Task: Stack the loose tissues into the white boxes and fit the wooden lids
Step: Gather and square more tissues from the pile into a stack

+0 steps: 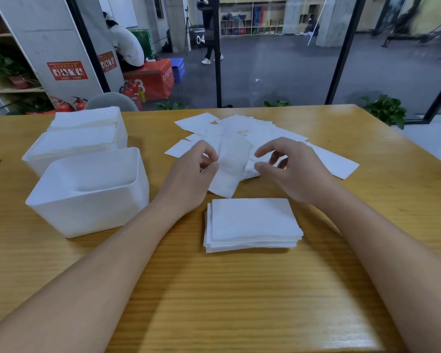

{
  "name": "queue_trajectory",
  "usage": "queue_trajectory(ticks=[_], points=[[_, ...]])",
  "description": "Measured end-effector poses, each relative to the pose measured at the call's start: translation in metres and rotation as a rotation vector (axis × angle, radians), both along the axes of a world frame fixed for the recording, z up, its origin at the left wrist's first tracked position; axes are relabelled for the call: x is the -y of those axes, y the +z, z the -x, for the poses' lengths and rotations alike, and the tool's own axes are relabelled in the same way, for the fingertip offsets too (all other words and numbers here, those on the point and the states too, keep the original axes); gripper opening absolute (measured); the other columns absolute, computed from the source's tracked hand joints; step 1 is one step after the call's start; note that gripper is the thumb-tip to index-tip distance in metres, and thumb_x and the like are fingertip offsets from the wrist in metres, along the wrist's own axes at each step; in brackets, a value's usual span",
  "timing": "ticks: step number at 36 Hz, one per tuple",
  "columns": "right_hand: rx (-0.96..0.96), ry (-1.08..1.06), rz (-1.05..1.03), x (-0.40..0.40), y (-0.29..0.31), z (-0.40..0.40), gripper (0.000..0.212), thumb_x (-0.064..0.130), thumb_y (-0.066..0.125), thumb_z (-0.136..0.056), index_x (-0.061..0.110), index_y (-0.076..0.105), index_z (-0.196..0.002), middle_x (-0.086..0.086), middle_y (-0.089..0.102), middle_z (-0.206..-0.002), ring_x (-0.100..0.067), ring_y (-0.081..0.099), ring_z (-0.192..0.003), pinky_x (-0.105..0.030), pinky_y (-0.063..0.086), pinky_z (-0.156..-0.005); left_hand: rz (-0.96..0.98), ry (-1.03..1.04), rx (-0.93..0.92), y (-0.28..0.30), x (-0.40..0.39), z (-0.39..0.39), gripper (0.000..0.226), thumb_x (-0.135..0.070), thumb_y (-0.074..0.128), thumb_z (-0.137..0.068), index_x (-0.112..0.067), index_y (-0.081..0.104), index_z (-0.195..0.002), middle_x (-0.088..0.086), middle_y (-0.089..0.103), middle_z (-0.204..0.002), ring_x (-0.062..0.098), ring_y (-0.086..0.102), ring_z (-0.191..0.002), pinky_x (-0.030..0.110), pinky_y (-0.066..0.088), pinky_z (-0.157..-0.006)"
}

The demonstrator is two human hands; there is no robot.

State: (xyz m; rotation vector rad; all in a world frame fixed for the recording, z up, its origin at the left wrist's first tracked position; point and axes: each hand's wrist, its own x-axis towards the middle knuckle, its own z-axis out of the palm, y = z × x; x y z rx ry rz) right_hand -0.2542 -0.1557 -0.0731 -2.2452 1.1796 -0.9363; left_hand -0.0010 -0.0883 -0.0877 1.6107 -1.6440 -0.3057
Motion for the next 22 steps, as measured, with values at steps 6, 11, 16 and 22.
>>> queue_trajectory(ticks=[6, 11, 16, 22], points=[[-0.017, 0.022, 0.002, -0.004, 0.000, -0.004, 0.078, 0.052, 0.082, -0.093, 0.042, 0.040, -0.158, 0.027, 0.049, -0.150, 0.008, 0.052, -0.125, -0.019, 0.047, -0.100, 0.137, -0.081, 0.107, 0.008, -0.010, 0.004, 0.034, -0.018, 0.061, -0.109, -0.037, 0.063, -0.136, -0.016, 0.071, -0.105, 0.001, 0.064, -0.106, 0.008, 0.048, -0.082], [-0.009, 0.065, 0.003, -0.006, 0.002, -0.006, 0.085, 0.046, 0.084, -0.093, 0.054, 0.032, -0.160, 0.025, 0.061, -0.139, 0.001, 0.058, -0.125, -0.020, 0.046, -0.102, 0.218, -0.077, 0.128, 0.016, -0.019, 0.014, 0.059, -0.014, 0.069, -0.104, -0.036, 0.054, -0.156, -0.016, 0.073, -0.105, 0.007, 0.066, -0.108, 0.002, 0.041, -0.094], [0.088, 0.057, -0.002, -0.010, 0.001, -0.008, 0.013, 0.031, 0.077, -0.102, 0.044, 0.078, -0.100, 0.020, 0.076, -0.099, -0.003, 0.068, -0.094, -0.012, 0.044, -0.070, 0.217, -0.071, -0.040, 0.015, -0.024, 0.012, 0.039, -0.023, 0.073, -0.104, -0.035, 0.069, -0.141, -0.019, 0.076, -0.100, 0.005, 0.069, -0.109, 0.011, 0.049, -0.093], [0.298, 0.070, -0.108, -0.030, 0.017, -0.002, 0.014, 0.026, 0.070, -0.106, 0.028, 0.082, -0.098, 0.004, 0.079, -0.095, -0.021, 0.072, -0.087, -0.035, 0.055, -0.068, 0.142, -0.083, -0.240, 0.012, -0.024, -0.001, 0.021, -0.040, 0.072, -0.105, -0.025, 0.080, -0.092, -0.007, 0.076, -0.085, 0.017, 0.070, -0.082, 0.039, 0.056, -0.076]])
